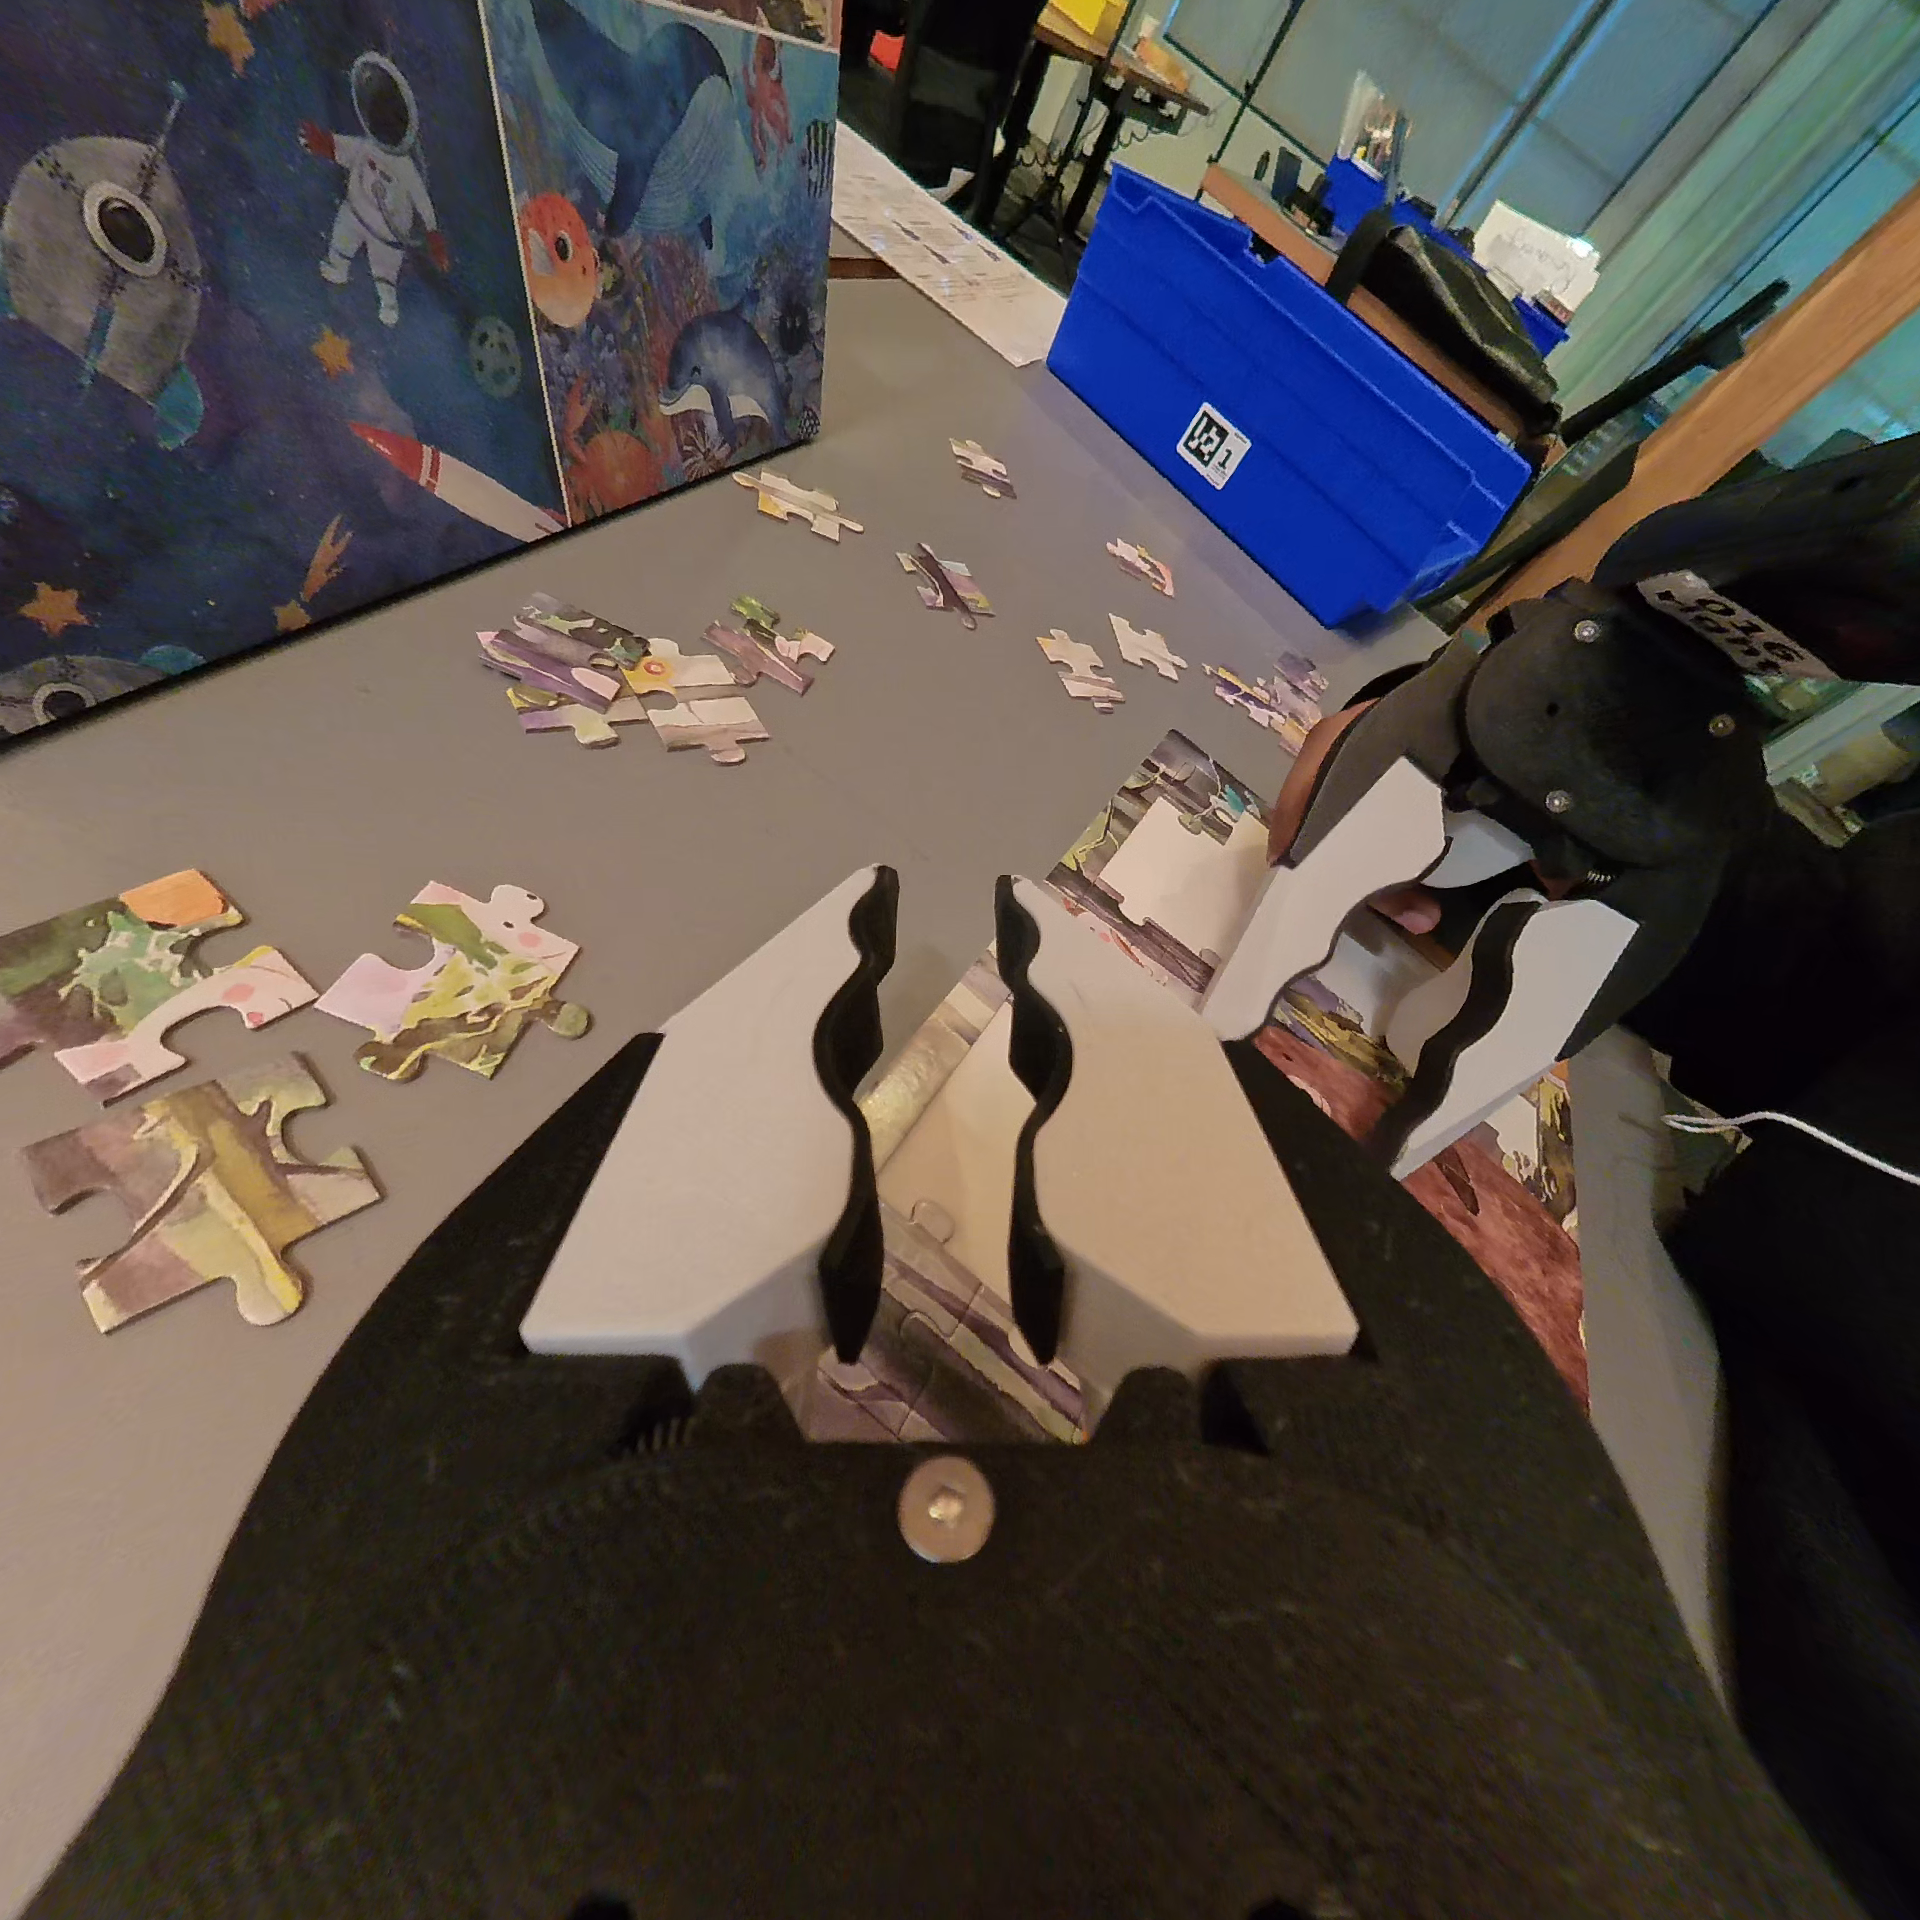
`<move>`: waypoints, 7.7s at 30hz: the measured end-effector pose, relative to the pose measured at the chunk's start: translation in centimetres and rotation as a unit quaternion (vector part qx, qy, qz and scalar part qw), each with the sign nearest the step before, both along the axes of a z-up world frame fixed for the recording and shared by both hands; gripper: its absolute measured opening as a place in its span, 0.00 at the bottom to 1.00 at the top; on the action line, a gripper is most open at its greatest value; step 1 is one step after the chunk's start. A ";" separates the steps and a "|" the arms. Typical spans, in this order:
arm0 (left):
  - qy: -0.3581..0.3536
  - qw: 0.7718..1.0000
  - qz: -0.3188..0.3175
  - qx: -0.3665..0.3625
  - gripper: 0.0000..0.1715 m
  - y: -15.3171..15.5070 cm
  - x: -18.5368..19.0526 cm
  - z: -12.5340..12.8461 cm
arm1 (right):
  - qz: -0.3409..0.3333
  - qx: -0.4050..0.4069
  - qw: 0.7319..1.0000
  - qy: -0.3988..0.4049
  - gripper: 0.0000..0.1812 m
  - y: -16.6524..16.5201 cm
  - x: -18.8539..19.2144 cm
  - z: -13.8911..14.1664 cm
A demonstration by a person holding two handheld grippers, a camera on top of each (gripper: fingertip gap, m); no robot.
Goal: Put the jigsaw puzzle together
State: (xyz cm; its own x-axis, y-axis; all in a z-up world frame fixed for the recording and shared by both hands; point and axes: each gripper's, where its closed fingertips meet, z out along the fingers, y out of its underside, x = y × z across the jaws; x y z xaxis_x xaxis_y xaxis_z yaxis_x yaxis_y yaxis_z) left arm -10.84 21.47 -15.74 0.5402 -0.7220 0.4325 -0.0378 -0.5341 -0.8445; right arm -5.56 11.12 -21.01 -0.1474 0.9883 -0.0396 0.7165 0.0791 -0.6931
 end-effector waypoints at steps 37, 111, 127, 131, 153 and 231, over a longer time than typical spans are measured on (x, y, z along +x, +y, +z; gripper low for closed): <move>0.001 1.000 0.000 0.000 0.10 0.0 0.0 0.0 | -0.029 0.012 0.999 -0.012 0.24 0.7 0.2 0.3; 0.001 1.000 -0.003 -0.001 0.10 -0.1 0.1 0.0 | -0.036 0.004 0.999 0.016 0.15 1.0 -0.5 0.2; 0.002 1.000 -0.004 0.000 0.10 -0.1 0.2 0.0 | -0.018 -0.014 1.000 0.020 0.00 0.9 0.4 0.8; 0.001 1.000 -0.004 0.000 0.10 -0.1 0.2 0.0 | -0.021 -0.020 1.000 0.003 0.00 1.0 0.7 0.0; 0.019 1.000 -0.004 0.019 0.10 -0.1 0.0 0.1 | -0.307 0.041 0.933 0.184 0.00 15.8 9.8 7.3; 0.072 0.983 -0.001 0.168 0.00 -0.6 -1.0 2.3 | -0.307 0.036 0.883 0.353 0.09 15.2 14.4 11.8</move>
